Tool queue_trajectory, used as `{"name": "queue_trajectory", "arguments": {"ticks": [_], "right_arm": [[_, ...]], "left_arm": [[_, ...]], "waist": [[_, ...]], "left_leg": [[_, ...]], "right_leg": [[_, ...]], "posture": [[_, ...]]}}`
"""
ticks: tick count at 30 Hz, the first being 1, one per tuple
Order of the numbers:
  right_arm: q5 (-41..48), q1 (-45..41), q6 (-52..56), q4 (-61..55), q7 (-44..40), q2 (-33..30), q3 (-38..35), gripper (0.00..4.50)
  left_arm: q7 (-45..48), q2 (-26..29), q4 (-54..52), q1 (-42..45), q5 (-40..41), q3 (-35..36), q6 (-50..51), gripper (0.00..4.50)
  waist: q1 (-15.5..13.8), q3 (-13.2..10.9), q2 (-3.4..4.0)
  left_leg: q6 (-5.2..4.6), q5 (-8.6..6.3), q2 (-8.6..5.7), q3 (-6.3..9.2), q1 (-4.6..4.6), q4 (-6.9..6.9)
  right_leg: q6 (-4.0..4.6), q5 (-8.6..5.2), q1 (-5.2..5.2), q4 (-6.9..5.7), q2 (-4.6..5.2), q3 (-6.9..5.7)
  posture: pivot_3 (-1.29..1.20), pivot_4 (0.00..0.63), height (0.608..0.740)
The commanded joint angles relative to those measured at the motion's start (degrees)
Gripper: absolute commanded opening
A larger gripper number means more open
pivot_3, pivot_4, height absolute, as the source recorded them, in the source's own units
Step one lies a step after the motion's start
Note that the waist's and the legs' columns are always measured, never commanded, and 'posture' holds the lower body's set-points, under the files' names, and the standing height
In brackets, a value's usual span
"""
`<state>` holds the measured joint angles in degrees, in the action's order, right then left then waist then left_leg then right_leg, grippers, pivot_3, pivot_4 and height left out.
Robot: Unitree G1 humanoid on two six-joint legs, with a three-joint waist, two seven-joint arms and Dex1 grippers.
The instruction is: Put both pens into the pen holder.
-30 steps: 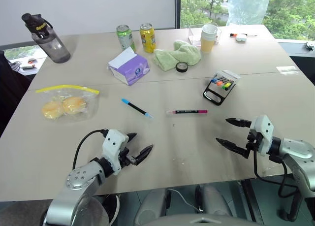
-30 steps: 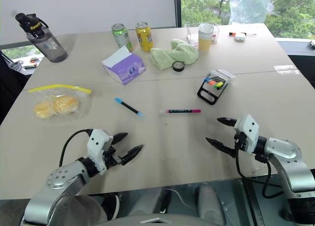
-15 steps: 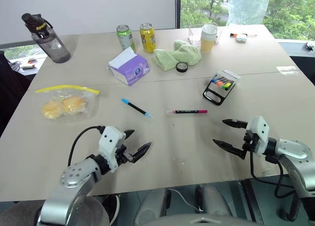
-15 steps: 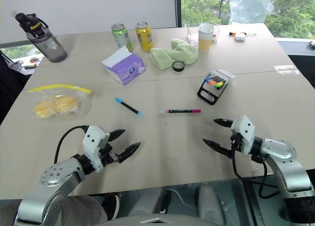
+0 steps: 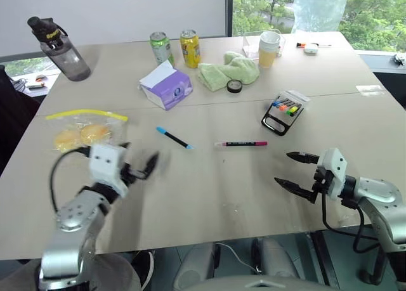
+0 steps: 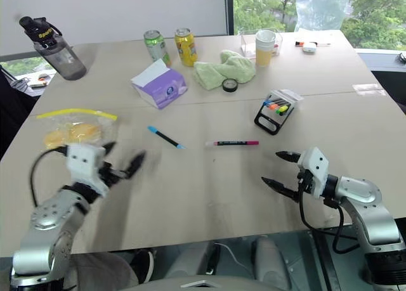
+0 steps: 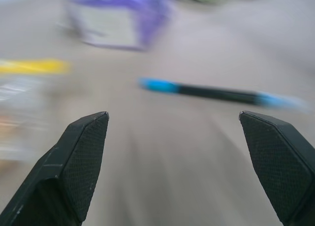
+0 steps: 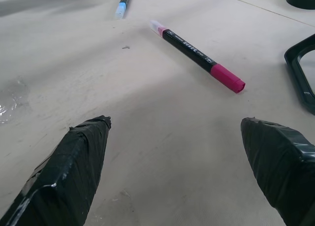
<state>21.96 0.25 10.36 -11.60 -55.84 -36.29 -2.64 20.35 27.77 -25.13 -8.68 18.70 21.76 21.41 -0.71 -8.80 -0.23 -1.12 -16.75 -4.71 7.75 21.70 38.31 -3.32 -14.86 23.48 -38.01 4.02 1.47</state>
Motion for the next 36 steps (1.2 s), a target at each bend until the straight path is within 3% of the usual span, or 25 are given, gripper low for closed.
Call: {"name": "queue_trajectory", "arguments": {"ticks": [1, 10, 23, 26, 33, 36], "right_arm": [[2.0, -1.7, -0.1, -2.4, -0.4, 0.7, -0.2, 4.5], [12.7, -10.4, 6.7, -11.4, 1.9, 4.1, -1.7, 4.5], [10.2, -8.3, 5.3, -13.2, 3.3, 3.6, -1.0, 4.5], [9.8, -7.6, 5.1, -13.6, 3.4, 3.4, -1.3, 4.5], [9.0, -6.5, 4.3, -14.0, 4.6, 3.6, -1.5, 4.5], [8.3, -5.8, 3.6, -14.0, 4.9, 3.9, -1.0, 4.5]], "left_arm": [[-6.2, -1.7, 1.5, 1.2, -2.0, 6.1, -2.4, 4.38], [-13.0, -3.1, 7.4, 2.3, -4.8, 8.7, 0.7, 4.38], [-14.6, 1.3, 29.2, 20.4, -5.9, 7.3, 2.5, 4.38], [-14.7, 2.2, 33.5, 23.0, -7.2, 6.5, 1.6, 3.55], [-14.5, 3.5, 38.0, 26.2, -8.6, 4.9, -2.4, 0.27], [-14.6, 4.0, 39.4, 28.5, -9.2, 4.6, -5.8, 0.07]], "waist": [[0.0, 0.0, 0.0], [-0.1, 0.0, -0.07], [0.1, 0.2, -0.33], [0.3, 0.2, -0.38], [0.3, 0.2, -0.39], [0.1, 0.2, -0.4]], "left_leg": [[0.0, 0.0, 0.0, -0.01, 0.0, 0.0], [0.0, 0.0, 0.0, 0.04, 0.03, 0.0], [0.02, 0.01, -0.04, 0.14, 0.08, 0.03], [0.01, 0.01, -0.04, 0.08, 0.06, 0.03], [0.02, 0.01, -0.04, 0.09, 0.07, 0.02], [0.02, 0.01, -0.04, 0.12, 0.08, 0.04]], "right_leg": [[0.0, 0.0, 0.0, 0.0, 0.0, 0.0], [0.0, 0.0, 0.03, -0.02, -0.01, -0.01], [0.0, 0.0, 0.08, -0.06, 0.01, -0.28], [0.0, 0.0, 0.09, -0.05, 0.01, -0.24], [0.0, 0.01, 0.1, -0.06, 0.01, -0.23], [0.0, 0.01, 0.1, -0.06, 0.02, -0.23]], "posture": [[0.0, 0.15, 0.74], [0.0, 0.15, 0.74], [0.0, 0.15, 0.74], [0.0, 0.15, 0.74], [0.0, 0.15, 0.74], [0.0, 0.15, 0.74]]}}
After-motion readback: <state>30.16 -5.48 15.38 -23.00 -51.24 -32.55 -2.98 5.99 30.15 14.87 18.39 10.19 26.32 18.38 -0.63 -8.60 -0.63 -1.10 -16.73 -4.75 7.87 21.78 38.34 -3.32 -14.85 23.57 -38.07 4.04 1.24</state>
